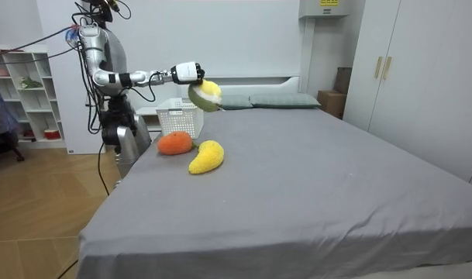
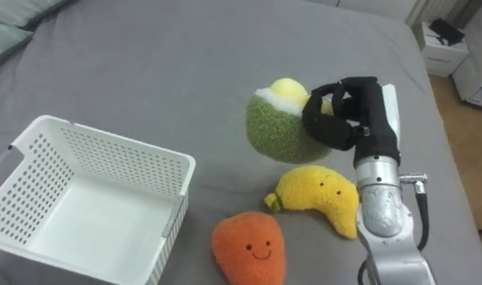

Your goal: Collect toys from the bed

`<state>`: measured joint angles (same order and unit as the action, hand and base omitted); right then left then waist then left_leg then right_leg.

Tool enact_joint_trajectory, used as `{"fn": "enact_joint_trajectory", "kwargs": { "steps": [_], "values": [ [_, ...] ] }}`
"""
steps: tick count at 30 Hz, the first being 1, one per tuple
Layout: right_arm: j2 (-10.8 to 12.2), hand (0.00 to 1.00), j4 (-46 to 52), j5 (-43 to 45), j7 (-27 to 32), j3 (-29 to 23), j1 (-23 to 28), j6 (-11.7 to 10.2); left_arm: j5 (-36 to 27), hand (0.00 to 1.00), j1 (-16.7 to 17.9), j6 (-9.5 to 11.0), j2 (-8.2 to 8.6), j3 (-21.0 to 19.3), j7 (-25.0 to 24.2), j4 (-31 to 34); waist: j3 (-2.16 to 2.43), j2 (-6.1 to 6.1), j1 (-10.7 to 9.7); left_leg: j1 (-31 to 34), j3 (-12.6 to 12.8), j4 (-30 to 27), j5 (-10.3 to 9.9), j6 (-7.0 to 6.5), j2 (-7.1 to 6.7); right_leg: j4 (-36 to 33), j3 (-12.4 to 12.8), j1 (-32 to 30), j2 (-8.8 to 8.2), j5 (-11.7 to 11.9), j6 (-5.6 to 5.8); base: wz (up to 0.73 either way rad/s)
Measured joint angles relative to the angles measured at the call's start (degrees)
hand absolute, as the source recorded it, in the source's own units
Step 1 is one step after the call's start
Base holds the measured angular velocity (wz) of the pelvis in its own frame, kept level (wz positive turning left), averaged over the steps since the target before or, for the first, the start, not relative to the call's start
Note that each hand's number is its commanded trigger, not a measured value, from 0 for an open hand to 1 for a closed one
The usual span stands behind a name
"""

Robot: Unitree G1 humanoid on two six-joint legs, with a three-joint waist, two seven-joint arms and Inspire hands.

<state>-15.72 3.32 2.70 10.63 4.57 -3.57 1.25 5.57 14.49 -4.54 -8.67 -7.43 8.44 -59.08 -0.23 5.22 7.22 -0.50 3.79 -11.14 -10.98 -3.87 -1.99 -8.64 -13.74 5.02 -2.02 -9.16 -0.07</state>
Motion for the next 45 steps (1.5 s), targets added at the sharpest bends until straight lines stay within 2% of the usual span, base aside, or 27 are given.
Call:
{"fn": "enact_joint_trajectory", "kwargs": {
  "steps": [6,7,10,14,16,22,24,26,29,32,33,34,36,37,41,45],
  "values": [
    [0.8,1.0,0.7,3.9,-2.7,4.3,-0.8,0.7,1.4,0.0,0.1,-0.7,0.54,0.6,-0.2,0.2,-0.07,-0.26,2.7,0.7,-1.3,-0.3,0.2,0.09,-0.23,0.0,-0.8,-0.1,-0.06,0.0,0.0,0.1],
    [0.8,1.0,0.7,4.0,-2.8,4.9,-1.1,0.9,1.4,0.0,0.1,-0.8,0.53,0.6,-0.2,0.2,0.08,-0.08,2.9,0.9,-1.5,-0.4,0.2,0.08,-0.28,0.0,-0.9,-0.2,-0.06,0.0,0.0,0.16],
    [0.9,1.0,0.8,6.2,-4.7,7.5,-3.1,1.9,1.5,0.0,-0.5,-1.5,0.58,0.6,-0.2,-0.2,0.11,-0.17,3.4,1.7,-2.9,-0.5,0.8,0.07,-0.66,0.0,-2.0,-0.4,-0.28,0.0,0.0,0.24],
    [1.3,1.0,2.1,7.7,-6.5,8.7,-5.0,2.7,1.6,0.0,-1.1,-2.0,0.83,0.9,-0.4,-0.5,0.32,0.17,5.7,2.5,-3.4,-0.4,1.3,-0.01,-0.86,0.0,-2.7,-1.1,-0.49,0.0,-0.01,0.11],
    [2.0,1.0,2.1,8.2,-6.6,10.1,-6.0,3.5,1.6,0.0,-1.1,-2.7,0.82,0.9,-0.7,-0.5,0.42,0.35,5.9,2.9,-4.2,-0.6,1.3,-0.01,-1.02,0.0,-3.5,-1.0,-0.55,0.0,-0.01,0.18],
    [3.6,1.0,2.1,6.5,-7.8,12.2,-7.2,4.5,1.4,0.0,-0.8,-2.9,0.84,0.9,-1.9,-0.5,-0.11,0.27,7.6,3.1,-5.5,-0.6,1.6,-0.1,-1.51,0.0,-4.1,-0.8,-0.82,0.0,0.02,0.11],
    [5.5,1.0,2.1,6.6,-8.3,12.4,-7.6,4.5,1.5,0.0,-0.4,-2.9,0.9,0.9,-2.2,-0.4,-0.23,0.24,7.7,3.3,-5.7,-0.6,1.6,-0.15,-1.59,0.0,-4.3,-1.0,-0.87,0.0,0.02,0.05],
    [6.1,1.0,2.1,6.8,-8.3,12.9,-7.6,4.6,1.6,0.0,-0.2,-2.9,0.93,0.9,-2.5,-0.4,-0.3,0.22,8.3,3.4,-5.9,-0.6,1.7,-0.16,-1.65,0.0,-4.6,-1.0,-0.92,0.0,0.03,0.05],
    [6.3,1.0,1.6,7.0,-8.3,14.8,-7.7,4.7,1.8,0.0,-0.3,-2.9,0.98,0.9,-2.4,-0.4,-0.35,0.29,9.4,3.7,-6.3,-0.6,1.8,-0.16,-1.71,0.0,-5.3,-1.1,-0.98,0.0,0.03,0.06],
    [6.4,1.0,0.0,6.6,-8.4,16.9,-8.4,4.9,1.8,0.0,-0.3,-2.9,1.01,0.9,-2.2,-0.5,-0.62,0.5,10.7,3.9,-6.5,-0.6,1.9,-0.14,-1.76,0.1,-5.5,-1.1,-0.98,0.0,0.03,0.07],
    [6.6,1.0,-0.6,6.6,-8.8,17.5,-9.2,5.3,2.1,0.0,-0.3,-3.0,1.0,0.9,-2.2,-0.5,-0.86,0.58,10.7,4.1,-6.9,-0.6,2.0,-0.12,-1.87,0.1,-6.0,-1.2,-1.01,0.0,0.03,0.16],
    [6.8,1.0,-0.7,6.8,-8.8,17.7,-9.5,5.6,2.4,0.0,-0.3,-3.0,1.0,0.9,-2.2,-0.5,-0.85,0.71,10.7,4.2,-7.2,-0.6,2.0,-0.11,-1.94,0.1,-6.3,-1.2,-1.07,0.0,0.03,0.18],
    [6.9,0.06,-0.7,7.8,-9.2,18.8,-10.6,6.5,4.1,0.0,-0.3,-3.4,1.0,0.9,-2.3,-0.6,-0.78,0.84,11.7,4.4,-7.5,-0.6,2.1,-0.1,-2.02,0.1,-6.8,-1.3,-1.14,0.0,0.03,0.1],
    [6.9,0.0,-0.7,8.0,-9.5,19.0,-10.8,6.6,4.1,0.0,-0.3,-3.6,0.98,0.9,-2.3,-0.6,-0.77,0.86,12.0,4.4,-7.6,-0.6,2.1,-0.11,-2.05,0.1,-6.9,-1.2,-1.15,0.0,0.03,0.07],
    [7.4,0.0,-0.7,8.1,-10.8,19.4,-11.4,7.6,4.1,0.0,-0.4,-4.8,1.03,1.2,-2.4,-0.6,-0.65,1.04,12.4,4.8,-8.9,-0.7,2.7,-0.22,-2.55,0.1,-8.4,-1.2,-1.56,-0.1,0.13,0.16],
    [7.5,0.0,-0.8,7.9,-10.8,19.8,-11.4,8.4,4.1,0.0,-0.5,-5.4,1.0,2.1,-2.5,-0.5,-0.73,0.92,13.6,4.9,-8.9,-1.1,2.8,-0.33,-2.74,-0.1,-8.4,-1.1,-1.78,-0.1,0.28,0.02]
  ]
}}
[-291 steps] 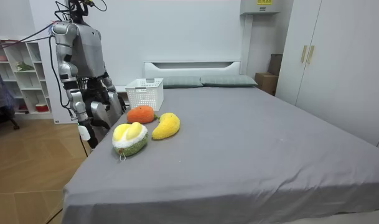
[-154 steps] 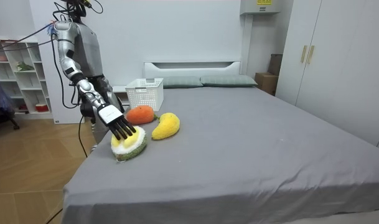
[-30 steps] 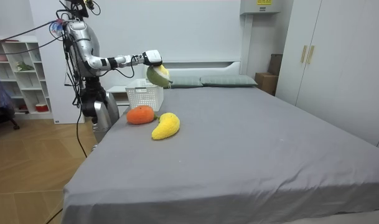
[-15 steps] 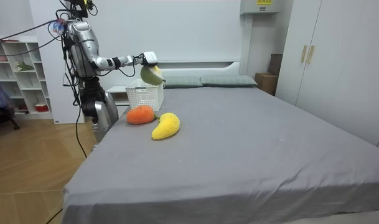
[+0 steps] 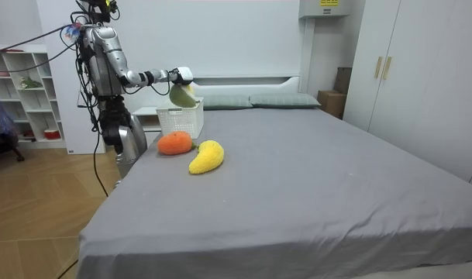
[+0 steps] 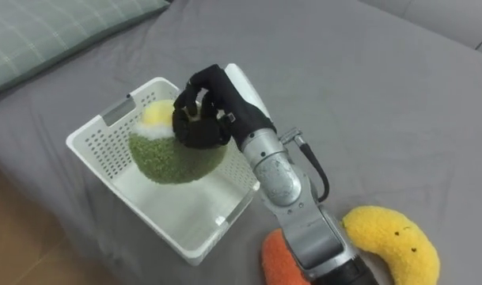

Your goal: Collect toys from the bed

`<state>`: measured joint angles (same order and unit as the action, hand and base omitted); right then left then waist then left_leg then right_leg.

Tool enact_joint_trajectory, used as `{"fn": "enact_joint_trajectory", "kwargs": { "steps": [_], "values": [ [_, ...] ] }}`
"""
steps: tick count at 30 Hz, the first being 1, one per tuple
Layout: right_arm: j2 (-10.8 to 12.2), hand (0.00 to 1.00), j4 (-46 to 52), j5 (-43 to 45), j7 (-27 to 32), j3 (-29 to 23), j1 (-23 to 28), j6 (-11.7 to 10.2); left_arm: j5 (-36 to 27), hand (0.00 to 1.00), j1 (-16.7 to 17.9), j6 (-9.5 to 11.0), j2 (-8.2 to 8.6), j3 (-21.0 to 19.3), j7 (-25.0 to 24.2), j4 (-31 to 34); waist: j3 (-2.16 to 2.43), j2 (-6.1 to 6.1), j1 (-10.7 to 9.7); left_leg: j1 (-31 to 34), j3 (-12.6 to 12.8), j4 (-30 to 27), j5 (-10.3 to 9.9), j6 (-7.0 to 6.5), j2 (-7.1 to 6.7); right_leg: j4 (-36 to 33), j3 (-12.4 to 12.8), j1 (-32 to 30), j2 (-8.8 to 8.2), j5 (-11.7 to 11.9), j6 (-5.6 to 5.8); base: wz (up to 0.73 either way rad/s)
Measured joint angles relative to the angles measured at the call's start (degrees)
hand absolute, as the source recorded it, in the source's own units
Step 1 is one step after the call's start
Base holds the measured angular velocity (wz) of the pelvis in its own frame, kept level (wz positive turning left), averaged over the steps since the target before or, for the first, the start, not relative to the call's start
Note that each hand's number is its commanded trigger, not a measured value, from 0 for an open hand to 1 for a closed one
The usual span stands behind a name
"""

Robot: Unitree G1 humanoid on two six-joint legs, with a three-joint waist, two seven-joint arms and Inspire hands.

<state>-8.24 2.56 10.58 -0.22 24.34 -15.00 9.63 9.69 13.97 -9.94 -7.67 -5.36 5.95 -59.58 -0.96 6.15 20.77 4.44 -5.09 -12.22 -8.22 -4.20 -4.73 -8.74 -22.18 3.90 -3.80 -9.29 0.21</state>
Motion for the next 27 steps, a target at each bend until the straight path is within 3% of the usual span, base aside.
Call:
{"fn": "enact_joint_trajectory", "kwargs": {
  "steps": [11,16,27],
  "values": [
    [-0.2,0.0,-0.5,-1.2,-0.1,0.8,0.0,0.3,0.1,0.0,0.1,-0.2,0.0,0.1,0.2,1.2,-0.45,-0.82,-0.5,0.6,-0.5,-0.5,0.1,-0.03,-0.12,0.0,-0.6,-0.1,0.02,0.1,0.07,0.02],
    [-0.3,0.0,-1.1,-1.3,0.1,0.8,0.0,0.1,1.3,0.0,-0.1,0.0,0.05,0.0,0.5,2.3,-0.27,-1.16,-0.8,0.6,-0.6,-0.5,0.1,-0.01,-0.12,0.1,-0.6,-0.1,0.05,0.1,0.07,0.0],
    [-0.7,0.0,-2.6,-1.2,0.8,-1.2,0.1,-0.4,1.3,0.0,-1.4,0.7,0.03,0.0,1.5,2.4,0.0,-1.03,-3.7,0.2,0.2,-0.5,0.1,-0.06,0.04,0.0,0.5,-0.1,0.09,0.1,0.1,-0.03]
  ]
}}
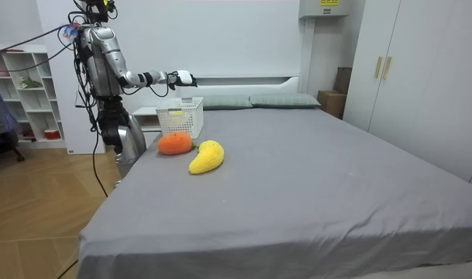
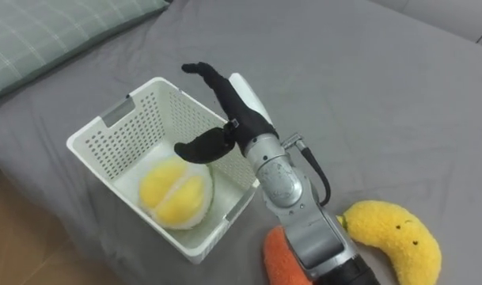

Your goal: Collect toys from the bed

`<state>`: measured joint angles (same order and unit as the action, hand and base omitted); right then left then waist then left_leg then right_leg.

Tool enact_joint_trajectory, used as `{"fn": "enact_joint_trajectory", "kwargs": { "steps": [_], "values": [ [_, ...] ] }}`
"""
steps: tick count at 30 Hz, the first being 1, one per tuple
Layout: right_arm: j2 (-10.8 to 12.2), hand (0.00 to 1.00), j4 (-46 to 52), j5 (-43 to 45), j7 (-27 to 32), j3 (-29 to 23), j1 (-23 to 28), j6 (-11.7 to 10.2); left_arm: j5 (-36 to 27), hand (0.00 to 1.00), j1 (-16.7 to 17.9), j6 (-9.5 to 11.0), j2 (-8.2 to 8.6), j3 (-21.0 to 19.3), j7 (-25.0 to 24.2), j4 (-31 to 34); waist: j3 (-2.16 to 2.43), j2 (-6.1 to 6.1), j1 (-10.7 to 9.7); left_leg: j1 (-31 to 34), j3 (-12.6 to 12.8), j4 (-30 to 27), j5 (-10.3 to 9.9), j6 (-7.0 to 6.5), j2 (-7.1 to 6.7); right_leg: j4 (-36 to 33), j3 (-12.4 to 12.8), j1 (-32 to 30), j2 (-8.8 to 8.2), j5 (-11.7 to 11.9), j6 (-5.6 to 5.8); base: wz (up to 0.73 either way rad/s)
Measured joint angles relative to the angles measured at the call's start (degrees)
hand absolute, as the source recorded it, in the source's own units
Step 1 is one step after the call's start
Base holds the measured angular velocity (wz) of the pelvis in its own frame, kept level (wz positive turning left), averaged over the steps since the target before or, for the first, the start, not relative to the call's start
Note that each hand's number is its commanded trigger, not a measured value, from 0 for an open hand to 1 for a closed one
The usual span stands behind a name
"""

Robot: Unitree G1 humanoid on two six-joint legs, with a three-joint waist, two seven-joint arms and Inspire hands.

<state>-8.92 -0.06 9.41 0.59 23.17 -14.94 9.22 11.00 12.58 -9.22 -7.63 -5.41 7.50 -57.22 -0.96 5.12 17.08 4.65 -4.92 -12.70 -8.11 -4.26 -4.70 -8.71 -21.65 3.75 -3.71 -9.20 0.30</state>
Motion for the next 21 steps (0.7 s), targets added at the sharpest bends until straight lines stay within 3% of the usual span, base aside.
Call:
{"fn": "enact_joint_trajectory", "kwargs": {
  "steps": [4,8,11,17,21],
  "values": [
    [-0.3,0.0,0.0,-0.9,0.9,-2.1,1.7,-0.8,0.0,0.0,0.3,0.1,0.03,-0.2,0.6,0.1,0.35,0.28,-0.4,-1.1,1.3,0.5,0.0,-0.06,0.21,0.0,1.4,0.3,0.04,0.1,0.07,-0.18],
    [-1.8,0.0,-0.4,-2.8,1.7,-4.0,4.3,-1.8,-0.1,0.0,0.1,0.1,0.03,-0.9,0.9,-0.1,0.66,0.62,-2.3,-2.3,2.7,1.3,0.0,-0.16,0.47,-0.2,3.0,0.4,0.06,0.1,0.13,-0.2],
    [-3.0,0.0,-3.3,-2.8,1.9,-5.8,4.8,-2.2,-0.3,0.0,-0.5,0.4,-0.11,-1.2,1.0,-0.2,0.73,0.85,-3.3,-2.4,4.1,1.5,-0.1,-0.24,0.85,-0.6,4.4,0.0,0.18,0.2,0.07,-0.23],
    [-3.7,0.0,-3.8,-2.1,3.3,-11.6,6.9,-2.2,-0.3,0.0,-0.6,1.0,-0.16,-1.6,0.8,-0.1,0.84,1.04,-7.2,-2.5,5.4,1.5,-0.2,-0.37,1.14,-1.0,5.8,-0.6,0.37,0.4,0.05,-0.13],
    [-5.7,0.0,-4.7,-0.3,5.2,-15.5,8.8,-2.2,-0.2,0.0,-0.2,1.0,-0.29,-2.1,0.8,-0.2,0.82,1.04,-8.9,-3.0,6.2,1.6,-0.3,-0.52,1.29,-1.0,6.0,-0.6,0.33,0.5,0.11,-0.09]
  ]
}}
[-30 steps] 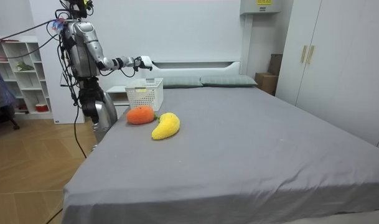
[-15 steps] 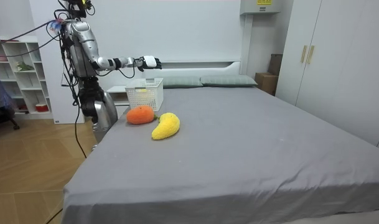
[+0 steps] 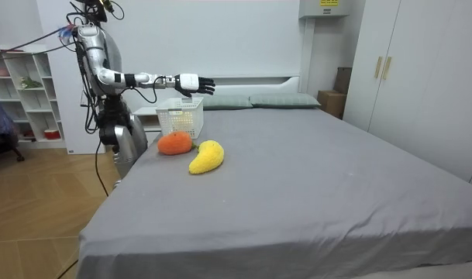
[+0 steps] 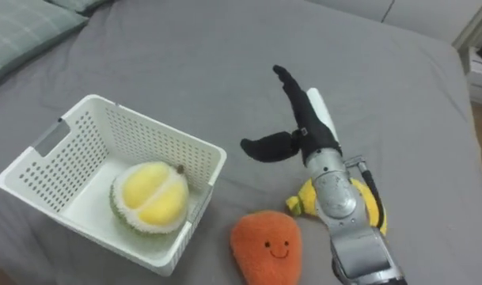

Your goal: Collect toys from the bed

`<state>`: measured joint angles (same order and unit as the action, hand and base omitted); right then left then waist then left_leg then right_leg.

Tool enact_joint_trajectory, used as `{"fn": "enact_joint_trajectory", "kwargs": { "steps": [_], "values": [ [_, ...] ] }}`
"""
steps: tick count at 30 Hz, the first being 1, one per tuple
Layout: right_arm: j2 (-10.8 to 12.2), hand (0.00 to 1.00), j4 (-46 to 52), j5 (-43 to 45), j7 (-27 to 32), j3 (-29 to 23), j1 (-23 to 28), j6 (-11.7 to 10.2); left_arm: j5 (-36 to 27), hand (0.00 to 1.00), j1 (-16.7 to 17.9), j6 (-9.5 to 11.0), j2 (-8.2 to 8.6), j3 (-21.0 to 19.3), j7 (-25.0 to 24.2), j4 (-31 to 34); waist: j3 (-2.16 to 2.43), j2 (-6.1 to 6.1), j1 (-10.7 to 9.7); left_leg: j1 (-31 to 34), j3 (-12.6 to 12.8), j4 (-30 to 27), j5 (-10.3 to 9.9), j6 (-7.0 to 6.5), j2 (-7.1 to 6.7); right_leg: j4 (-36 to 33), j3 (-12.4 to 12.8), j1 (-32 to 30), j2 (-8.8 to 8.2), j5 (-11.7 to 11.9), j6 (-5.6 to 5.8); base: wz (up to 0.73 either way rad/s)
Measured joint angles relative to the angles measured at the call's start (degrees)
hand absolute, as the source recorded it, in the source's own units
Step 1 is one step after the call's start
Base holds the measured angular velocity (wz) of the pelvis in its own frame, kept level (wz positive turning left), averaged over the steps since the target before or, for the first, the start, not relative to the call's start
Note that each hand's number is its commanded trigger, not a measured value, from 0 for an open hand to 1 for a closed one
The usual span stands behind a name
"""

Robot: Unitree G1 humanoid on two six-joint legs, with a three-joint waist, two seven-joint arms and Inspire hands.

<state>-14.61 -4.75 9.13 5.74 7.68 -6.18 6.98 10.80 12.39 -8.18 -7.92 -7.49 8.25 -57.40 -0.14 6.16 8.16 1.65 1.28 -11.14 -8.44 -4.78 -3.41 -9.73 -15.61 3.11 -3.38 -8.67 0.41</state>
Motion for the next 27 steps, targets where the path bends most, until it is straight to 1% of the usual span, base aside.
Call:
{"fn": "enact_joint_trajectory", "kwargs": {
  "steps": [3,4,6,8,10,12,13,14,15,17,18,19,21,22,24,27],
  "values": [
    [-0.9,0.0,-2.5,1.3,1.1,-2.1,0.5,0.0,0.1,0.0,0.3,0.0,-0.08,-0.7,0.0,0.0,0.02,0.09,-0.6,0.1,0.4,0.0,-0.1,-0.05,0.08,-0.1,0.2,-0.3,-0.02,0.1,0.0,-0.06],
    [-1.1,0.0,-3.1,1.5,1.3,-2.5,0.5,0.0,0.1,0.0,0.3,0.0,-0.09,-0.8,0.0,0.0,0.02,0.1,-0.6,0.2,0.5,-0.1,-0.1,-0.06,0.13,-0.1,0.5,-0.3,0.01,0.1,0.0,-0.13],
    [-1.5,0.0,-6.0,2.3,1.9,-3.8,0.4,-0.1,0.1,0.0,0.5,0.0,-0.39,-0.9,0.0,-0.2,0.05,0.03,-0.2,0.9,1.8,-0.7,-0.7,0.0,0.65,-0.2,1.7,-1.1,0.42,0.3,-0.08,-0.26],
    [-1.6,0.0,-9.2,4.5,2.0,-4.6,-0.1,0.0,0.0,0.0,0.6,-0.1,-0.98,-0.9,-0.4,-0.4,0.07,0.08,-0.3,1.5,1.9,-0.7,-0.7,0.05,0.71,-0.2,2.3,-1.7,0.54,0.4,-0.14,-0.14],
    [-1.7,0.0,-12.2,7.6,2.0,-5.1,-0.9,0.1,0.1,0.0,0.5,-0.2,-1.28,-0.8,-0.7,-0.9,0.05,0.06,-0.9,2.3,2.0,-1.1,-0.7,0.03,0.72,-0.2,2.4,-2.4,0.55,0.5,-0.14,0.0],
    [-2.6,0.0,-14.9,10.6,2.0,-5.1,-1.6,0.0,0.0,0.0,-0.4,-0.3,-1.64,-0.8,-1.1,-0.9,0.06,-0.14,-1.5,4.4,1.9,-1.7,-0.7,-0.06,0.78,-0.3,1.7,-4.2,0.5,0.8,-0.16,0.04],
    [-2.9,0.0,-16.3,11.1,2.0,-5.0,-2.0,0.0,-0.1,0.0,-0.7,-0.3,-1.77,-0.7,-1.1,-0.9,0.04,-0.15,-1.5,4.8,2.0,-1.8,-0.7,-0.08,0.82,-0.3,1.9,-4.7,0.52,0.9,-0.2,-0.04],
    [-3.5,0.0,-19.5,11.7,1.9,-4.9,-3.0,0.1,-1.1,0.0,-1.4,-0.4,-1.98,-0.3,-1.1,-1.1,0.04,-0.15,-1.4,5.5,2.6,-2.1,-0.7,-0.14,0.9,-0.5,2.1,-5.5,0.5,1.0,-0.19,-0.13],
    [-3.9,0.0,-22.4,11.9,1.7,-4.9,-4.2,0.3,-2.4,0.0,-2.0,-0.4,-2.06,0.1,-1.1,-1.2,-0.09,-0.27,-1.4,6.1,3.2,-2.4,-0.6,-0.21,0.96,-1.0,2.4,-6.5,0.44,1.0,-0.19,-0.14],
    [-4.2,0.0,-26.2,12.0,1.6,-4.9,-6.1,0.4,-2.9,0.0,-3.0,-0.5,-2.14,0.6,-1.2,-1.7,-0.25,-0.57,-1.5,7.1,3.3,-2.4,-0.5,-0.37,0.95,-1.1,2.6,-7.7,0.34,1.1,-0.11,-0.11],
    [-4.5,0.0,-28.5,12.6,1.6,-4.9,-7.6,0.5,-3.2,0.0,-4.0,-0.5,-2.21,0.8,-1.2,-1.9,-0.38,-0.77,-1.5,7.8,3.4,-2.3,-0.4,-0.45,0.97,-1.1,2.8,-8.6,0.35,1.3,-0.08,-0.09],
    [-4.8,0.0,-29.5,13.0,1.6,-4.8,-8.3,0.5,-3.6,0.0,-4.2,-0.5,-2.27,1.0,-1.2,-1.9,-0.42,-0.85,-1.5,8.2,3.4,-2.2,-0.4,-0.49,0.96,-1.1,2.9,-9.0,0.36,1.3,-0.08,-0.07],
    [-6.3,0.0,-33.5,15.0,1.6,-4.7,-11.2,0.1,-6.0,0.0,-6.2,-0.1,-2.54,2.0,-1.3,-2.0,-0.55,-1.12,-1.7,9.7,3.5,-2.1,-0.1,-0.66,0.87,-1.1,2.9,-10.7,0.23,1.6,-0.01,0.0],
    [-6.6,0.0,-34.7,15.5,1.6,-4.7,-11.9,0.1,-6.7,0.0,-6.6,0.1,-2.57,2.2,-1.3,-2.0,-0.55,-1.12,-1.7,10.0,3.7,-2.1,0.0,-0.68,0.86,-1.2,3.0,-11.0,0.2,1.6,0.0,-0.05],
    [-7.5,0.0,-38.2,16.0,1.6,-4.0,-14.3,0.1,-9.3,0.0,-7.7,1.0,-2.91,3.8,-1.2,-2.1,-0.56,-1.07,-1.4,10.3,4.2,-1.5,0.0,-0.72,0.87,-1.2,3.5,-11.9,0.2,1.6,0.01,-0.12],
    [-8.4,0.0,-42.4,16.2,1.6,-1.8,-17.5,-0.1,-10.3,0.0,-9.1,1.3,-3.46,5.8,-1.1,-2.2,-0.61,-0.99,-1.4,11.3,4.7,-1.4,0.0,-0.72,0.94,-1.2,3.9,-13.2,-0.06,1.6,0.01,-0.09]
  ]
}}
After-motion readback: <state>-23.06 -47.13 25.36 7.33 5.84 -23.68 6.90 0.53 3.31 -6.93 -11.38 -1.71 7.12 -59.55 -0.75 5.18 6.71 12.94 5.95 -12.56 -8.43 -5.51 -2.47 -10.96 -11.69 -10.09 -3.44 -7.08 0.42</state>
